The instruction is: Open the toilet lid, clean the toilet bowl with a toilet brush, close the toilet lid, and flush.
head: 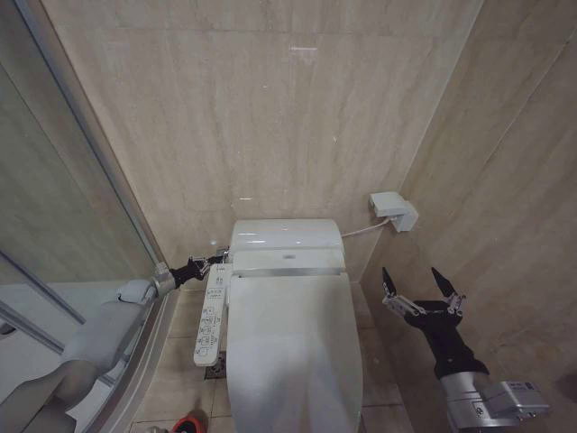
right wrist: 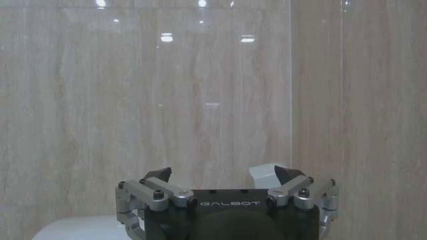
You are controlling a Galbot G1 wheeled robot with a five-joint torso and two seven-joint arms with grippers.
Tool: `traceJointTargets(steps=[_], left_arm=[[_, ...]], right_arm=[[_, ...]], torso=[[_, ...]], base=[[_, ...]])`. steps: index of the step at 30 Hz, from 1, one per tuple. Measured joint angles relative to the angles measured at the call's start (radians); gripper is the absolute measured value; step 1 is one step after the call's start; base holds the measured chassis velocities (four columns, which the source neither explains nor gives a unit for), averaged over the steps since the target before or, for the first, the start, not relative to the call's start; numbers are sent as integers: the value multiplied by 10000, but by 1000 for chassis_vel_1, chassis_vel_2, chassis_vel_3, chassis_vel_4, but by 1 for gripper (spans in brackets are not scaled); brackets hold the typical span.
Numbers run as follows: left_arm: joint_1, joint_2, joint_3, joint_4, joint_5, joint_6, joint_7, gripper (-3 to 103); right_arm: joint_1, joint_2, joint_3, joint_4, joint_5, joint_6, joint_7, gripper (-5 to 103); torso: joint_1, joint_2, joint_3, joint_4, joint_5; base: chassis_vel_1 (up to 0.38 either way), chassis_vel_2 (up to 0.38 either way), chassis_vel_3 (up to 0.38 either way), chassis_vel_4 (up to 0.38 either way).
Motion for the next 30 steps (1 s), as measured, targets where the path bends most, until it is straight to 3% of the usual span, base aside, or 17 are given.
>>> traceJointTargets(steps=[25, 30], left_arm=[[-110, -569, -72, 582, 212, 408, -661, 0], [362, -410, -474, -117, 17, 463, -783, 0]], right_arm=[[0, 0, 0, 0, 0, 0, 0, 100], [0, 0, 0, 0, 0, 0, 0, 100]], torso=[[-1, 0, 0, -2, -3], [5, -4, 5, -7, -10]], base=[[0, 0, 0, 0], [0, 0, 0, 0]])
